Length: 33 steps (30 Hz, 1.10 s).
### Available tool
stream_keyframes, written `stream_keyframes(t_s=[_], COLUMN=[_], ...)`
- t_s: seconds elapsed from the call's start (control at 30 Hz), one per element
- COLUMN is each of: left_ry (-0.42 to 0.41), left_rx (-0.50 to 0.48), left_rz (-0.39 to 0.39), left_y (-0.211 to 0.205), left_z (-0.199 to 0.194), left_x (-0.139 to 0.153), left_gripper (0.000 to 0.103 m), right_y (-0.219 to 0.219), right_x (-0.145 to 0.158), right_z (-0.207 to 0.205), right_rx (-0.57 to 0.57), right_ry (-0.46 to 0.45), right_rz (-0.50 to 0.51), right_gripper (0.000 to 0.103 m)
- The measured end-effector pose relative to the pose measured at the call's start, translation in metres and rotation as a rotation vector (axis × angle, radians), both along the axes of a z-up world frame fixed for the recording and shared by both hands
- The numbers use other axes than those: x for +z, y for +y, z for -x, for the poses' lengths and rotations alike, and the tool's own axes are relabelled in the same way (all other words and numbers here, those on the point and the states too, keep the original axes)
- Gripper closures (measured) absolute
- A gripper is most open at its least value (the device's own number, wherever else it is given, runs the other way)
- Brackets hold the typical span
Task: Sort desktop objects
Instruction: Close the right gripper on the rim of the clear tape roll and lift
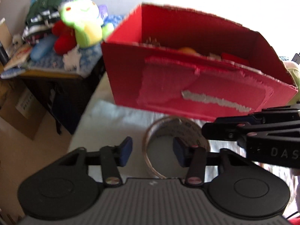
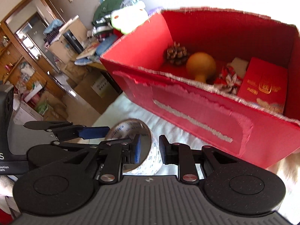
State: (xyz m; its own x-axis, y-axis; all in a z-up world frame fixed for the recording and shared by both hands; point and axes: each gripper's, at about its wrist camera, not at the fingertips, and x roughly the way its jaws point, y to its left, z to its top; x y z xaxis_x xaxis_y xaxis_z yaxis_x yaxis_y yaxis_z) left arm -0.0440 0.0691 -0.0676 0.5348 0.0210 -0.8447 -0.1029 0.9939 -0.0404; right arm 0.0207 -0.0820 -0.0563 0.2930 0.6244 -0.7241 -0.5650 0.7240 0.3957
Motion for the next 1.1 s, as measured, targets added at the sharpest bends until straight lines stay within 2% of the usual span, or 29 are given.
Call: stream_keyframes(t_s=[0.1, 0.3, 0.43, 0.5, 0.73, 0.9, 1.1], left_ry=[0.019, 0.057, 0.07, 0.071, 0.041, 0.01, -0.053], left_rx=[0.01, 0.055, 0.07, 0.07, 0.068, 0.069, 0.031], left_rz=[-0.008, -0.006, 0.0, 0.0, -0.009, 0.039, 0.01], left_y=[-0.002, 0.001, 0.003, 0.002, -0.003, -0.005, -0.022], left_z=[0.0, -0.004, -0.006, -0.006, -0.003, 0.004, 0.016], left_x=[-0.003, -0.011, -0.014, -0.014, -0.005, 0.008, 0.036], left_gripper=[0.072, 0.073, 0.088, 0.09, 0.091, 0.093, 0.093], right_y=[0.002, 0.003, 0.004, 0.004, 0.002, -0.01, -0.023], right_x=[-0.007, -0.016, -0.019, -0.02, -0.017, -0.011, 0.011], right_z=[-0.004, -0.007, -0.008, -0.01, -0.008, -0.005, 0.01], right_rx=[-0.005, -0.015, -0.016, -0.019, -0.015, -0.018, 0.0], right_ry=[0.043, 0.095, 0.11, 0.126, 0.111, 0.101, 0.02], right_rz=[0.009, 0.028, 0.027, 0.02, 0.034, 0.012, -0.012], right_gripper=[0.079, 0.08, 0.081, 0.084, 0.089, 0.09, 0.09])
